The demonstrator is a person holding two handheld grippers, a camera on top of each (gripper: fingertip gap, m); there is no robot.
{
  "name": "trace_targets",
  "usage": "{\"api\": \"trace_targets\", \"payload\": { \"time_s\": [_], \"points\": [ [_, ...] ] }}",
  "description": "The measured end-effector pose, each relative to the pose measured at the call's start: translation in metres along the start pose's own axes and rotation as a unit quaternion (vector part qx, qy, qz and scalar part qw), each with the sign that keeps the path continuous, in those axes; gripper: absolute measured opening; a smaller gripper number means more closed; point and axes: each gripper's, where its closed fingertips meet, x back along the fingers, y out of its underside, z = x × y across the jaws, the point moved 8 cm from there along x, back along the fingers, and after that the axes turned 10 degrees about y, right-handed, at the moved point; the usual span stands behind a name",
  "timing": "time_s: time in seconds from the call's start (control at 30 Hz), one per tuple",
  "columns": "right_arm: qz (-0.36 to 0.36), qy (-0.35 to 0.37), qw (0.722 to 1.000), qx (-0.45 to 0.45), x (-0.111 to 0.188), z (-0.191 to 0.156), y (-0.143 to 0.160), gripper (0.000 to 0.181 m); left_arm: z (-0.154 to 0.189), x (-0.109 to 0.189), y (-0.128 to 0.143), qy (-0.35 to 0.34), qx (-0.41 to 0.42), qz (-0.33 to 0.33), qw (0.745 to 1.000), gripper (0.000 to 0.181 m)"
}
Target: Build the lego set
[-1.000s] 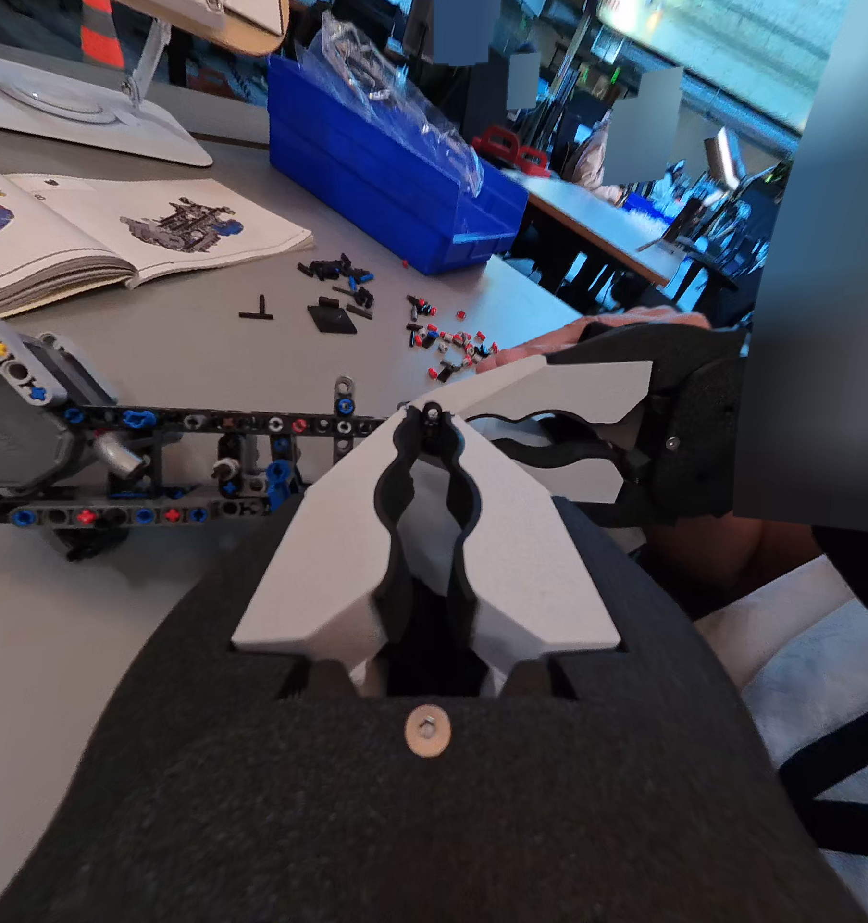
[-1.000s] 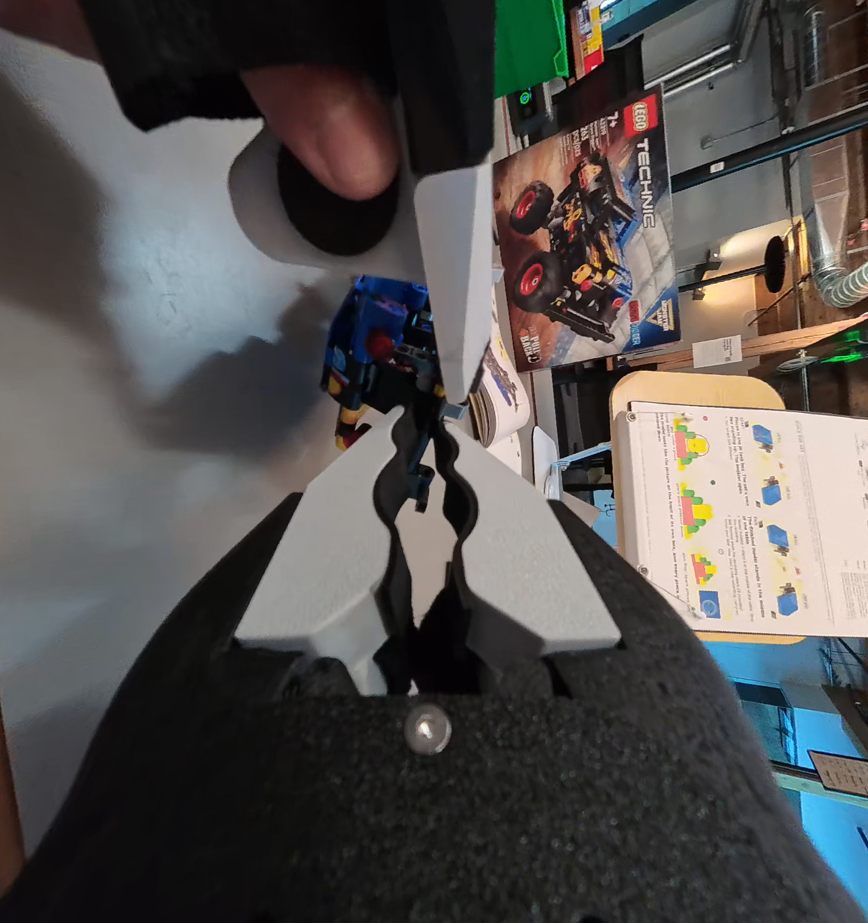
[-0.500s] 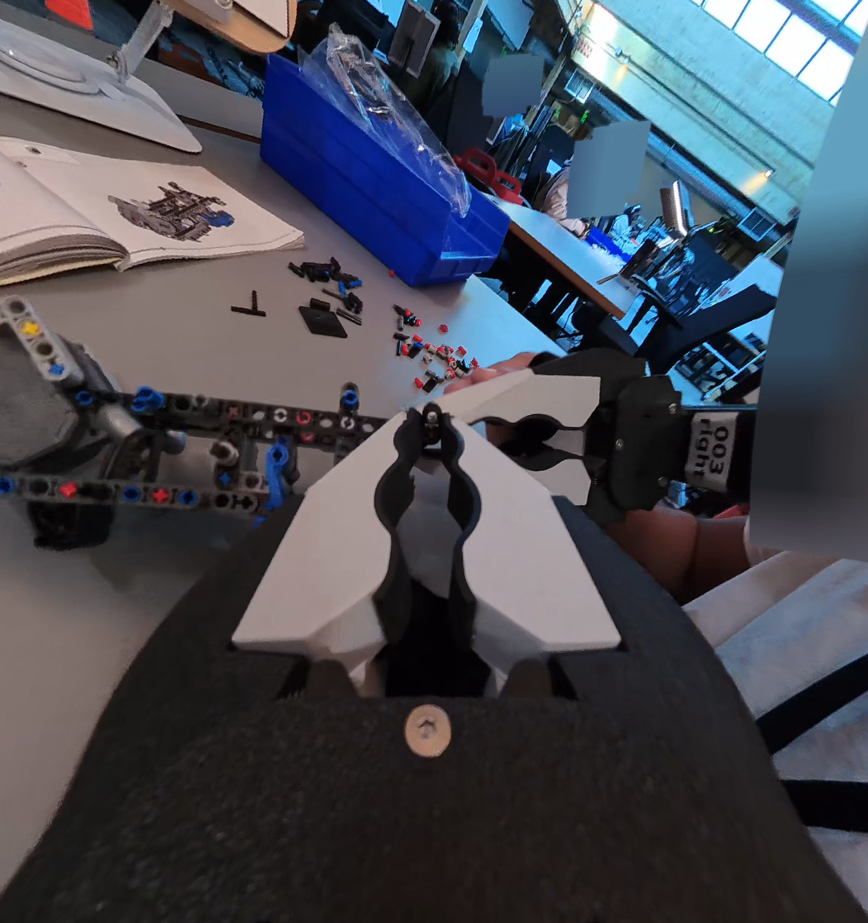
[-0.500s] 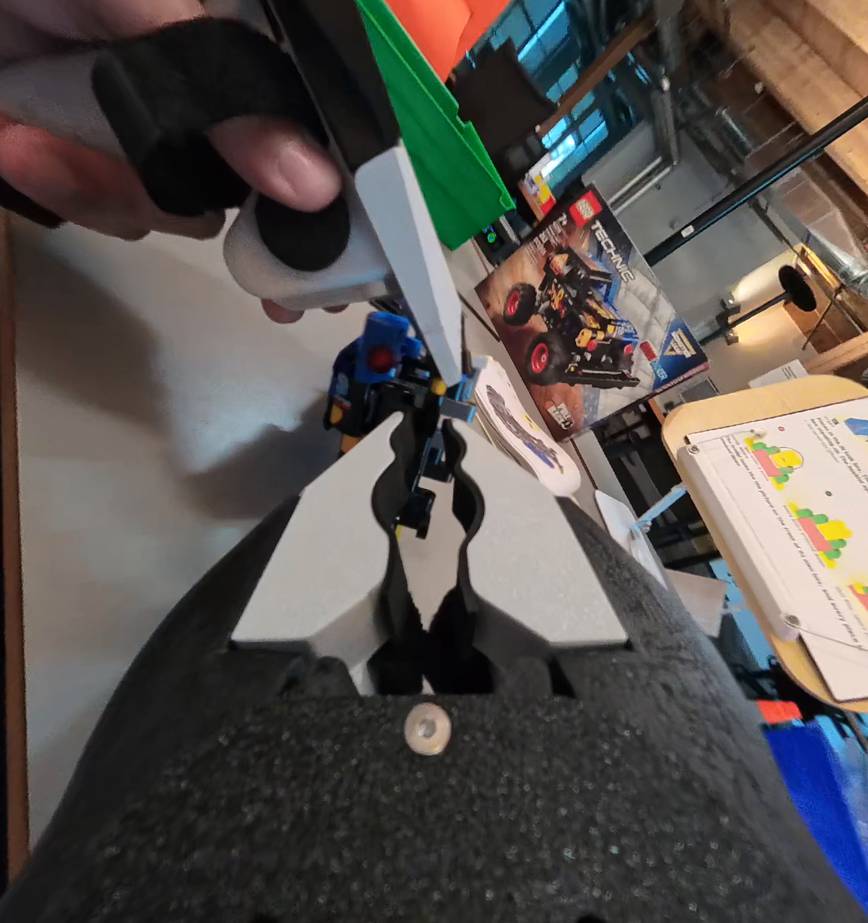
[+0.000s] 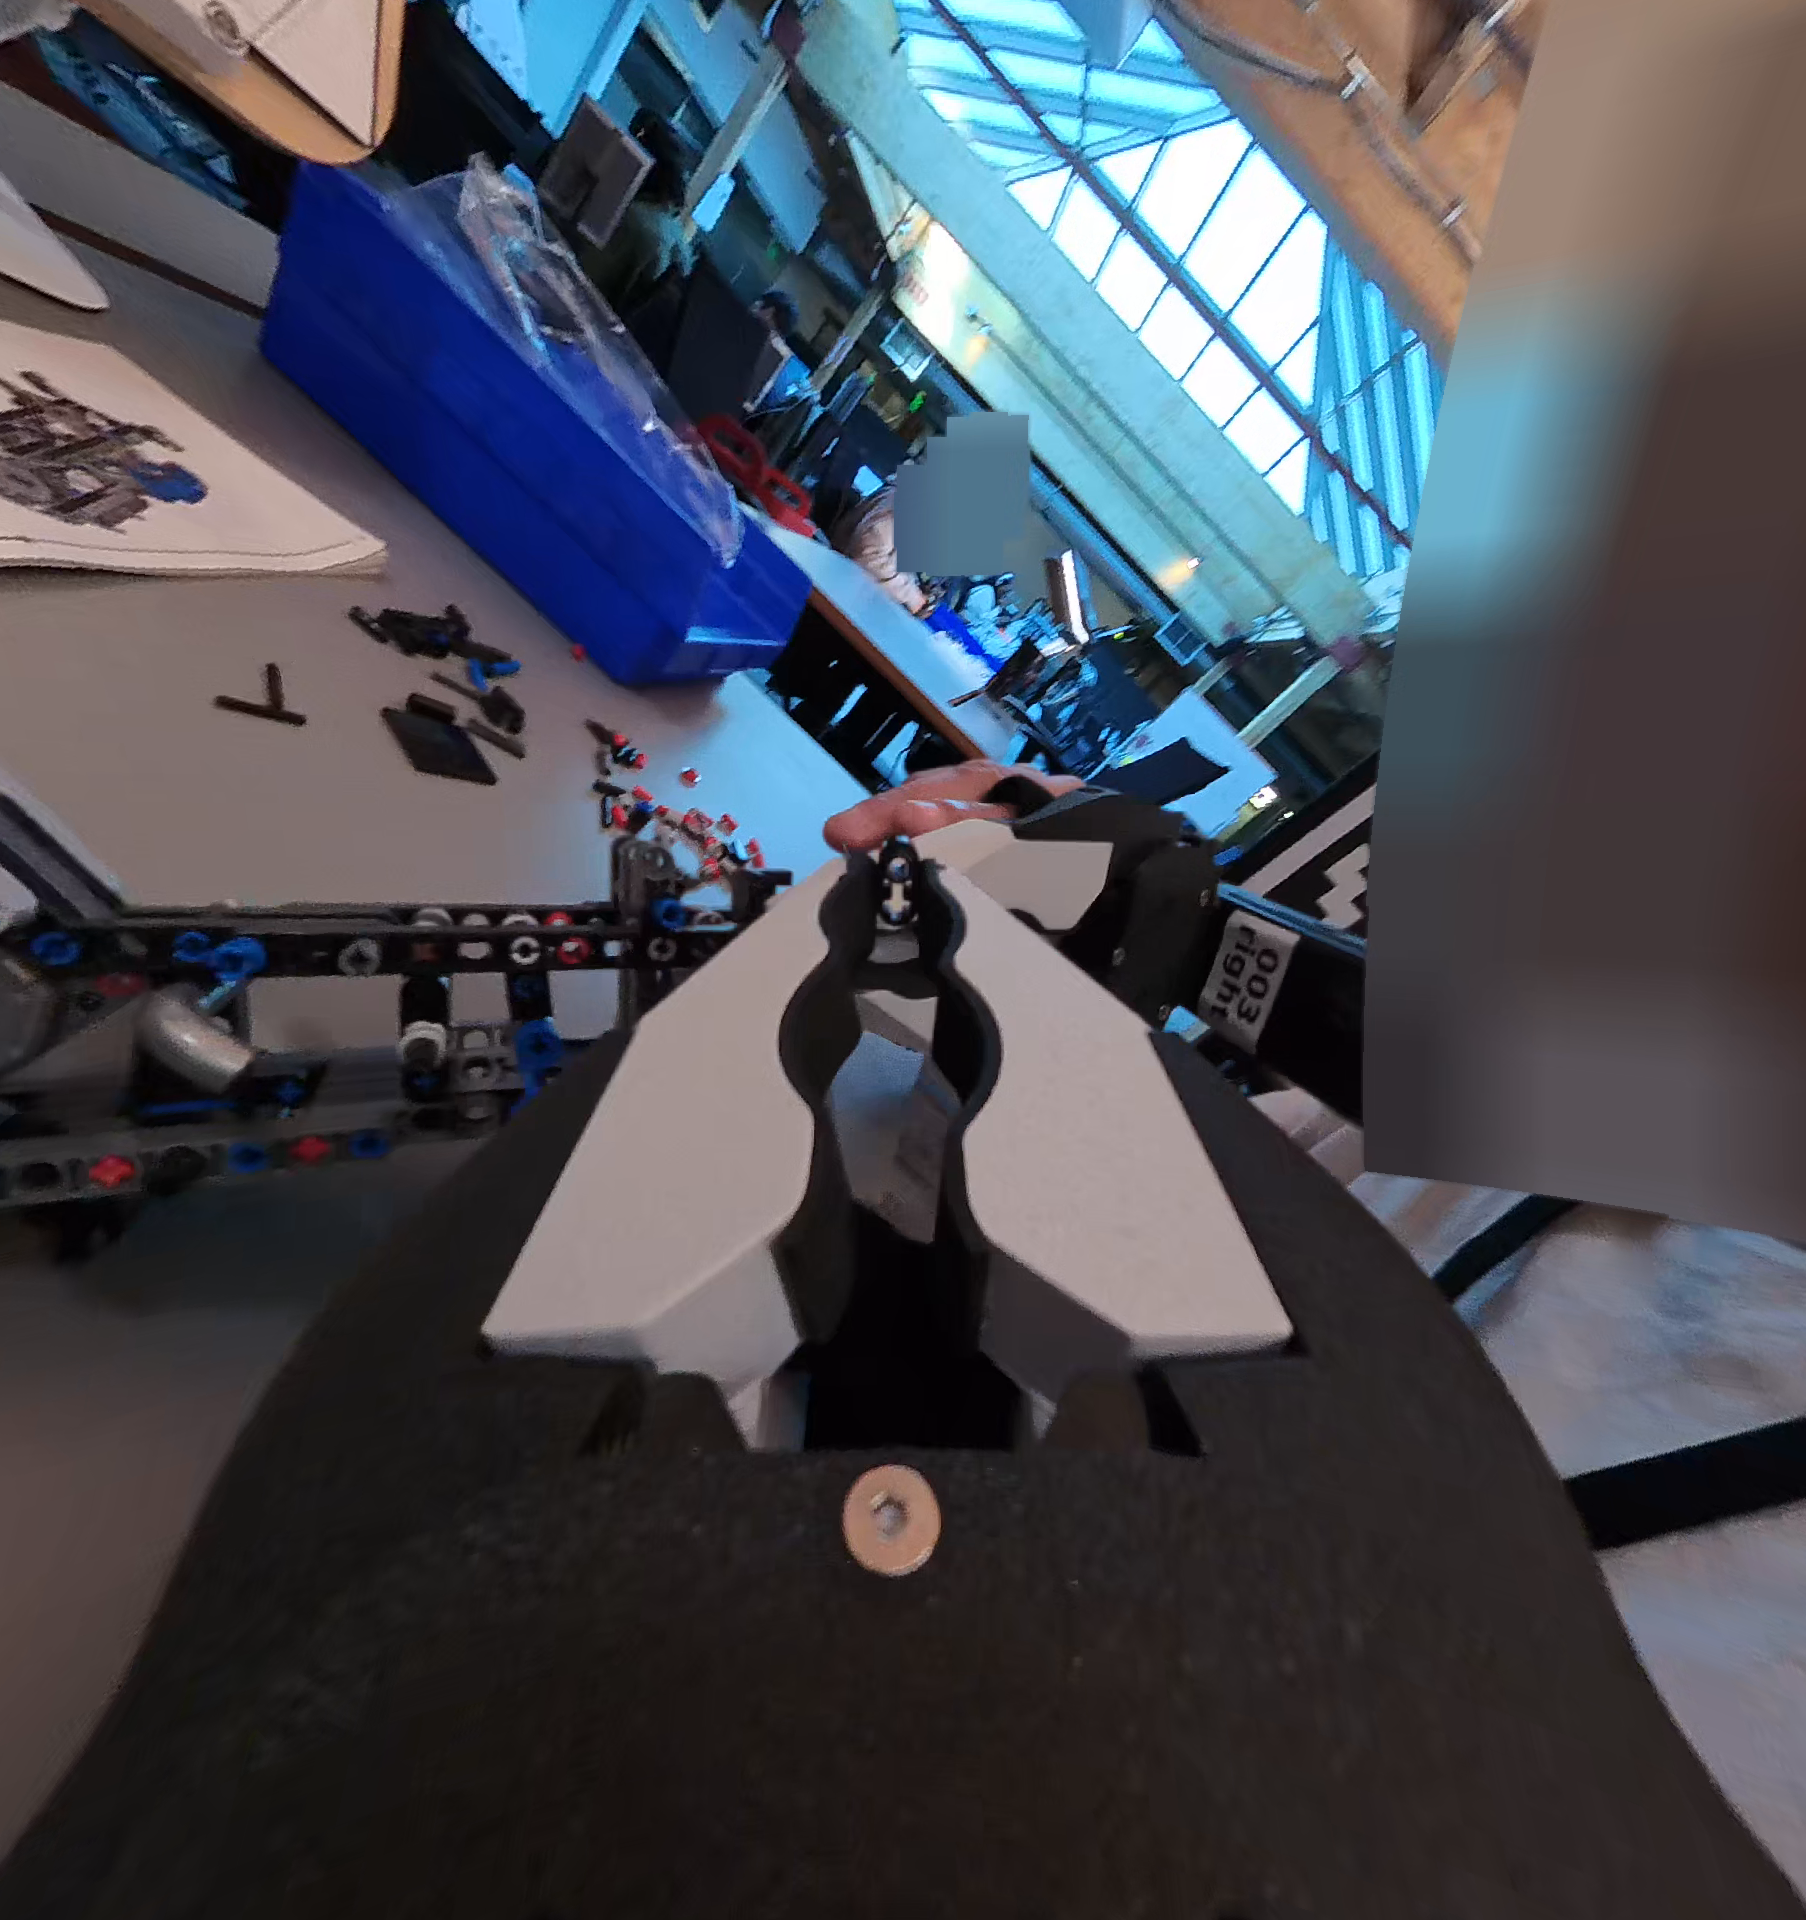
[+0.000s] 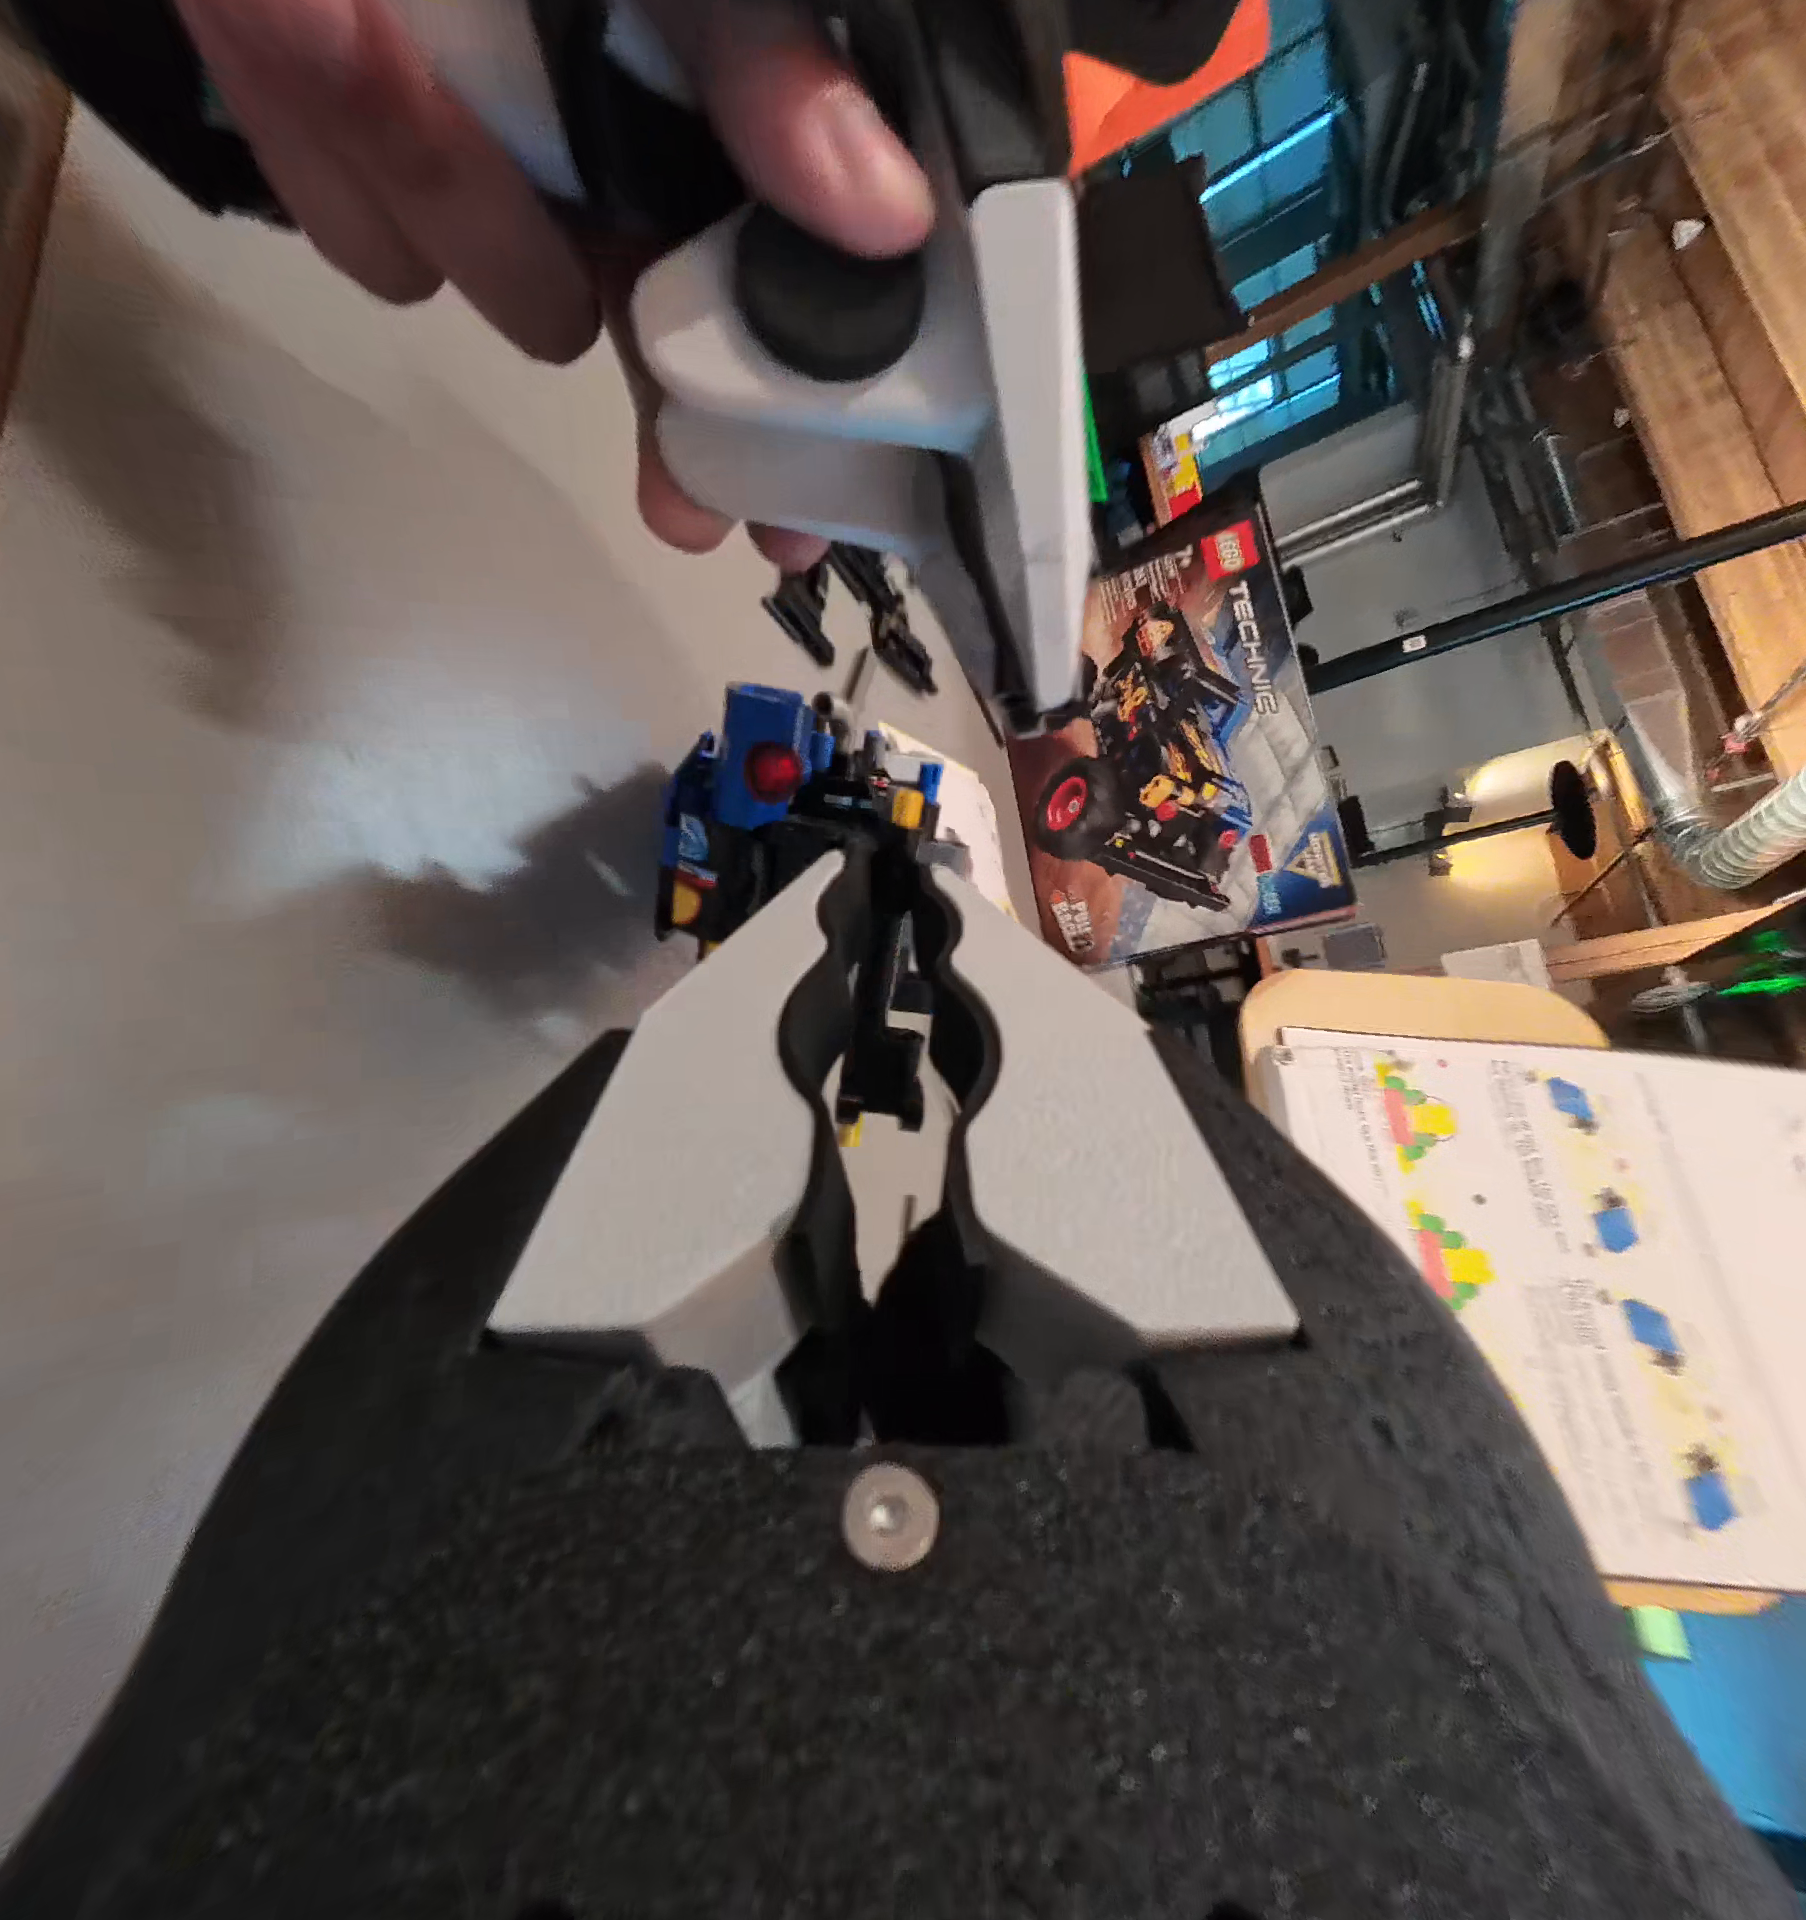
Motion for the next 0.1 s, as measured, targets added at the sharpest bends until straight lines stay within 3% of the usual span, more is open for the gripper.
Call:
{"api": "trace_targets", "payload": {
  "time_s": [0.03, 0.1],
  "points": [
    [-0.012, -0.001, 1.000, 0.022, -0.0010, 0.0022, -0.0030, 0.007, 0.0007, 0.0006, -0.0010, 0.010, 0.005, 0.007, 1.000, 0.006],
    [-0.029, -0.011, 0.999, 0.043, -0.0033, 0.0049, -0.0101, 0.007, 0.0003, 0.0034, -0.0020, 0.016, 0.008, 0.018, 1.000, 0.006]
  ]
}}
